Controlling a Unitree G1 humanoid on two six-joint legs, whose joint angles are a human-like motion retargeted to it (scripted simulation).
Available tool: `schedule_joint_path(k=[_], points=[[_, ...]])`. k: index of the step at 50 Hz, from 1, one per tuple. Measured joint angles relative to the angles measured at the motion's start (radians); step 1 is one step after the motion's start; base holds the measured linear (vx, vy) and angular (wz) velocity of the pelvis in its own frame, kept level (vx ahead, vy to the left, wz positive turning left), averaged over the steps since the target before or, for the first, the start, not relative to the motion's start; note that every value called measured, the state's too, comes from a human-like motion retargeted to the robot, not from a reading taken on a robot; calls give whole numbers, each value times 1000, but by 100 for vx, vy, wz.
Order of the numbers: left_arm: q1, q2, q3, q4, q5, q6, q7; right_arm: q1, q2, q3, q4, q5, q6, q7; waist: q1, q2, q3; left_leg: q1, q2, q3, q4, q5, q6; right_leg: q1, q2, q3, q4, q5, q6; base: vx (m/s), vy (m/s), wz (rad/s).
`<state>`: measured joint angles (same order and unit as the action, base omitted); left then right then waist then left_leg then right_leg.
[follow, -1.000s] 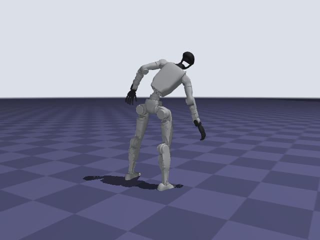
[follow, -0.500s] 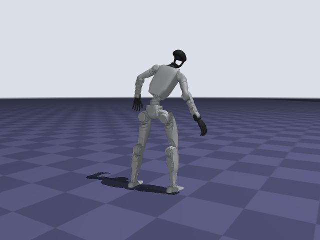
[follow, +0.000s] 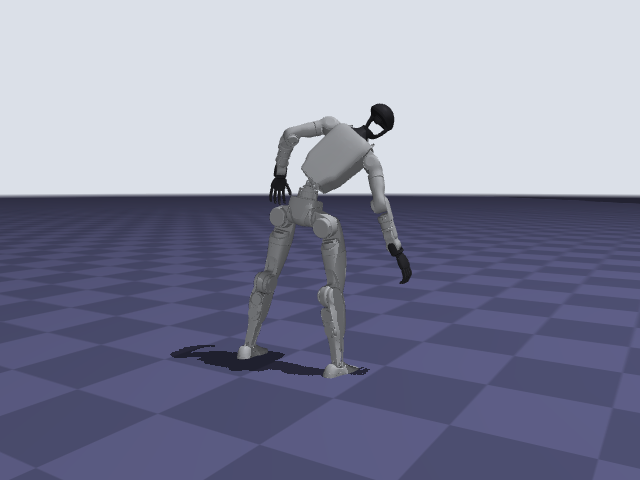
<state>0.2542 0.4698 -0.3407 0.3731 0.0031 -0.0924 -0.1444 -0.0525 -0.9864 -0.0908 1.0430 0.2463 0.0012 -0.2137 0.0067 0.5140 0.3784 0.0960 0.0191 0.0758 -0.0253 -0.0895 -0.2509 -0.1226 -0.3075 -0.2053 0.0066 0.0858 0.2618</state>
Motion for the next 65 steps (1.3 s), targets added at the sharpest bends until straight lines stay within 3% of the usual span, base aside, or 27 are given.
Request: schedule_joint_path(k=[10, 17, 21, 27, 29, 32, 35, 37, 40, 42, 47, 52, 55, 60, 65], points=[[71, -233, 41, 164, -320, 100, 2, 21, 151, 26, -12, 24, 16, -32, 174, -100, -53, -139, 26, 123, -49, 40, 22, 82, 43, -8, 4, -76, 0, 32, -7, -17], [104, -267, 51, 170, -498, 136, -54, 90, 277, -7, 4, 75, 17, -29, 281, -195, -119, -170, 35, 105, -61, 61, 42, 137, 77, -1, 50, -136, -11, 36, 8, -26], [84, -235, 70, 186, -446, 142, -54, 120, 336, -27, 19, 112, 17, -21, 301, -244, -160, -139, 51, 58, -48, 60, 61, 168, 96, 1, 84, -151, -35, 37, 15, 2], [-14, -173, 45, 286, -151, 124, 10, 115, 368, -23, 2, 127, 5, 24, 209, -229, -144, -46, 118, 20, -11, -12, 57, 91, 143, 31, 417, -163, -200, 34, 17, 24], [-57, -146, 18, 326, -25, 116, 35, 110, 368, -14, -13, 124, -3, 38, 176, -223, -140, -29, 133, 15, -9, -28, 57, 7, 156, 46, 538, -200, -210, 28, 10, 13], [-129, -110, -14, 377, 137, 104, 76, 88, 356, 5, -31, 115, -11, 55, 132, -215, -130, -22, 143, 16, -6, -43, 58, -92, 161, 36, 534, -217, -199, 24, 6, 3], [-192, -79, -17, 393, 211, 91, 117, 52, 331, 28, -34, 108, -14, 62, 90, -213, -105, -20, 126, 18, -2, -60, 63, -145, 158, 45, 335, -118, -163, 26, 1, 3], [-218, -60, -6, 381, 191, 76, 137, 32, 317, 34, -31, 102, -11, 58, 61, -219, -83, -6, 104, 14, 2, -81, 60, -159, 146, 68, 176, -45, -109, 33, -3, 20], [-237, -29, 13, 348, 108, 57, 141, 23, 304, 21, -24, 94, -4, 50, 20, -221, -54, 31, 81, 1, 8, -122, 48, -160, 121, 63, 2, -17, -17, 42, -10, 35], [-230, -11, 22, 324, 61, 48, 133, 51, 302, -1, -25, 94, -4, 41, 9, -206, -60, 55, 95, -7, 13, -146, 37, -150, 134, 35, -48, -11, 0, 50, -23, 34], [-217, 20, 44, 278, 6, 51, 98, 105, 298, -52, -4, 140, -4, 6, -6, -188, -68, 99, 74, -47, 66, -172, 61, -90, 100, 25, -53, 89, -4, 55, -16, 42], [-162, -23, 60, 267, -49, 85, 95, 135, 260, -80, 41, 153, 17, -3, 3, -170, -45, 50, 51, -51, 311, -91, 116, -35, 75, 41, 58, 2, -56, 52, -19, 0], [-118, -47, 45, 255, -54, 87, 65, 150, 232, -99, 56, 170, 20, 3, 26, -180, -38, -26, 7, -46, 443, -63, 112, 5, 49, 52, 71, -32, -55, 46, -14, -15], [-50, -71, 23, 240, -37, 72, -3, 168, 186, -144, 53, 200, 8, 4, 98, -184, -43, -98, -14, 81, 284, -55, 120, 38, 24, 70, 45, -55, -12, 40, -6, -29], [7, -102, 2, 258, 37, 61, -21, 170, 134, -175, 49, 193, -15, -19, 157, -132, -45, -160, 10, 185, -5, 126, 80, 63, 58, 78, 33, -87, -4, 38, 3, -36]])
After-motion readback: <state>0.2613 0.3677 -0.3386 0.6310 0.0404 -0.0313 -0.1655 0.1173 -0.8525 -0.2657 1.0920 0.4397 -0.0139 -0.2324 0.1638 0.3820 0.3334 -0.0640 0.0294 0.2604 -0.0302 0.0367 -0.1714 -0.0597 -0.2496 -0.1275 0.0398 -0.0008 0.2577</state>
